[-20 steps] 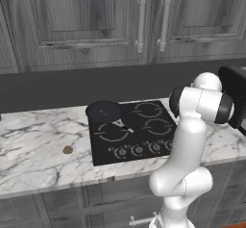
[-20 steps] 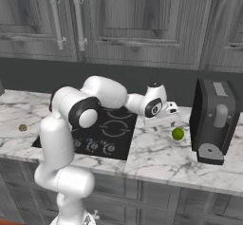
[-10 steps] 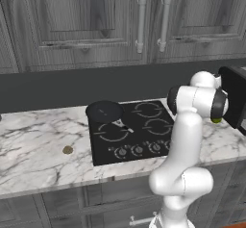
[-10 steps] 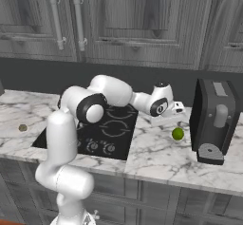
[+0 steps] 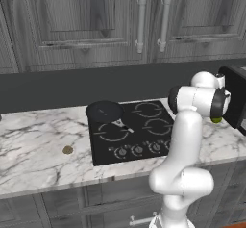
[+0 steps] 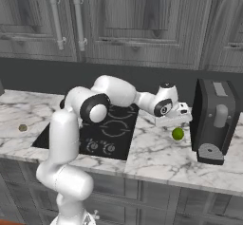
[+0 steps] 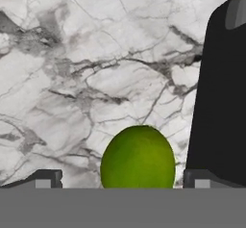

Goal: Put the lime and garlic in the pan. Then turn on the rear left burner and set the heat to medium.

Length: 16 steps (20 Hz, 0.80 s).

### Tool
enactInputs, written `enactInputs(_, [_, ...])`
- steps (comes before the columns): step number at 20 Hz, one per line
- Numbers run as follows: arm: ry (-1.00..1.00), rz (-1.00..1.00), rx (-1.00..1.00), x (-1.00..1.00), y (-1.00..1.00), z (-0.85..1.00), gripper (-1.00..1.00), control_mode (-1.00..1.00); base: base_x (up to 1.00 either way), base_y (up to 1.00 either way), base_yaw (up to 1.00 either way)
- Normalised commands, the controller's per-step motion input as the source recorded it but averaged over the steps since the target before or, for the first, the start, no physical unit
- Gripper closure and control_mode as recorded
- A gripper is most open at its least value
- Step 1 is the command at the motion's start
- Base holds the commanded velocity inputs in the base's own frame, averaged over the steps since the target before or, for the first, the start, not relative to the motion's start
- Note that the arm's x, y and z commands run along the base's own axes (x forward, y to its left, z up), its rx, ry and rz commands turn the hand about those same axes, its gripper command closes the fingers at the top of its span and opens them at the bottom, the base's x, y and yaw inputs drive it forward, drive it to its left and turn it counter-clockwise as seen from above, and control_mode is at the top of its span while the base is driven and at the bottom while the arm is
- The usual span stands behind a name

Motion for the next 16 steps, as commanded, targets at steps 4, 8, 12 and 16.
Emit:
enactInputs(4, [0.0,0.0,0.0,0.0,0.0,-0.24,-1.0,-1.0,0.0,0.0,0.0])
enactInputs(8, [0.0,0.0,0.0,0.0,0.0,-0.21,-1.0,-1.0,0.0,0.0,0.0])
enactInputs(12, [0.0,0.0,0.0,0.0,0.0,-0.13,-1.0,-1.0,0.0,0.0,0.0])
enactInputs(16, [-0.01,0.0,0.0,0.0,0.0,-0.02,-1.0,-1.0,0.0,0.0,0.0])
